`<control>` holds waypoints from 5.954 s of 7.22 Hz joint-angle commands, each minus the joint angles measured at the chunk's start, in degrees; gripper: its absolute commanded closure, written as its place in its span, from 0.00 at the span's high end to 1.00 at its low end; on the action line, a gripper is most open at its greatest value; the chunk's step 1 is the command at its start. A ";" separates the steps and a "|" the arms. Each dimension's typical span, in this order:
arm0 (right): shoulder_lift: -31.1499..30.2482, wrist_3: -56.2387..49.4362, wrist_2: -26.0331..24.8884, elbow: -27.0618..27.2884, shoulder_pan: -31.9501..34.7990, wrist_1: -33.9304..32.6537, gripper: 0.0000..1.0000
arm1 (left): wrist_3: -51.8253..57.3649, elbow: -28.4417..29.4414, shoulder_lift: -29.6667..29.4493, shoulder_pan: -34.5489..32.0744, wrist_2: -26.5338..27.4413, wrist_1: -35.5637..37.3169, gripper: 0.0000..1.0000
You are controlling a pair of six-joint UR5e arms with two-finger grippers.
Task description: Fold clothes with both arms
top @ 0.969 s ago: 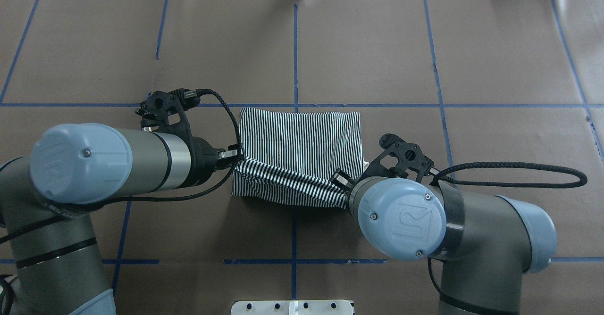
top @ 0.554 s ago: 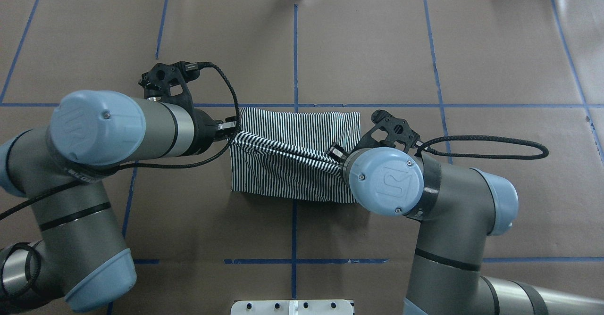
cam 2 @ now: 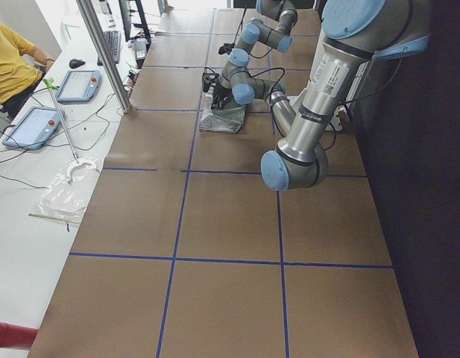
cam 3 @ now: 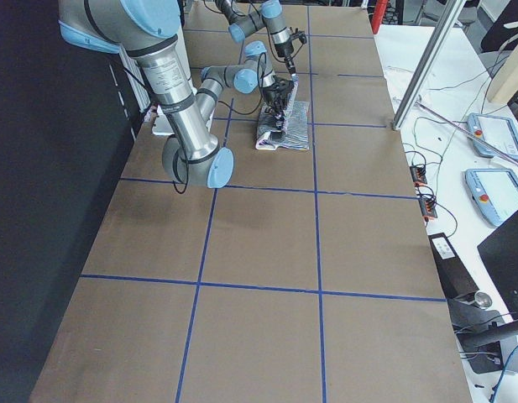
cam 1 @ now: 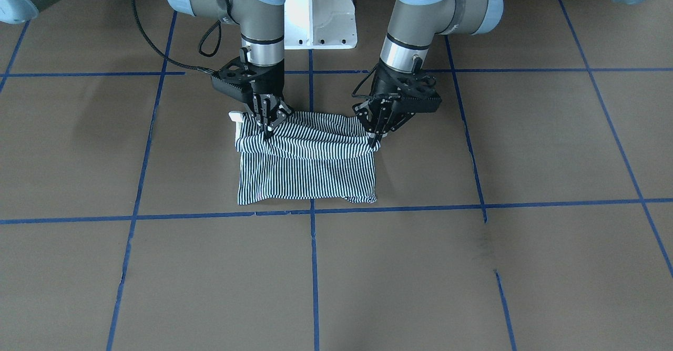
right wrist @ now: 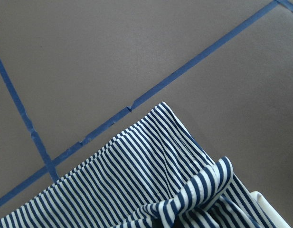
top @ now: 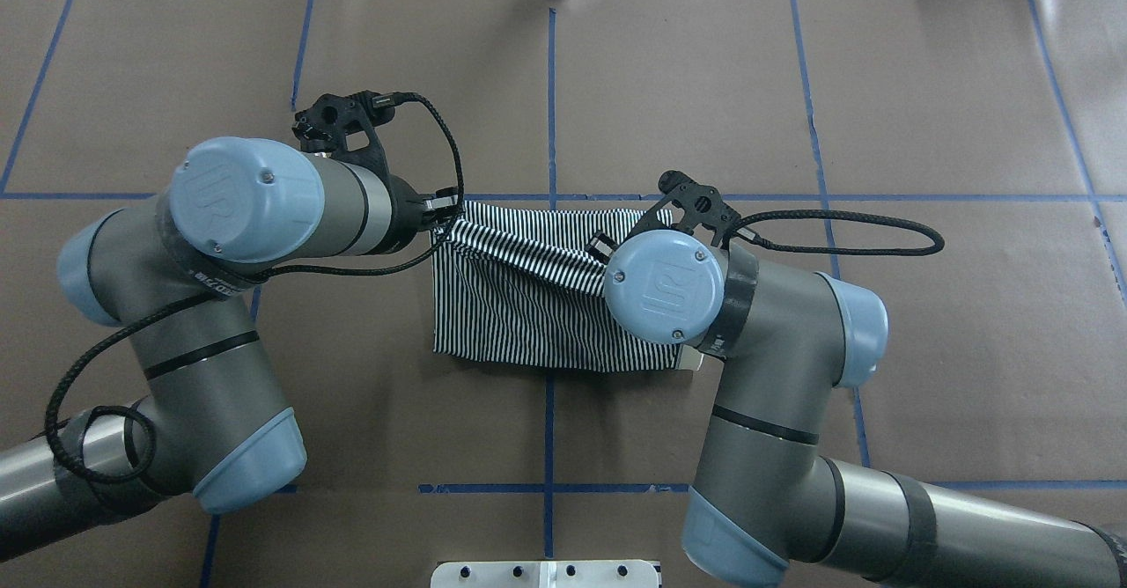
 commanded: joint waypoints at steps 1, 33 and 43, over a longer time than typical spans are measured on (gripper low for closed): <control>0.39 -0.65 0.16 -2.48 0.87 0.35 0.00 | 0.52 5.47 -0.94 -0.14 0.11 -2.23 0.00; 11.46 -42.14 19.41 -30.26 19.86 11.16 1.00 | 21.53 17.33 -5.15 3.37 -1.83 -8.47 1.00; 9.27 -41.26 19.14 -27.81 18.72 15.30 1.00 | 31.28 28.79 -10.17 -9.36 -7.40 -10.57 1.00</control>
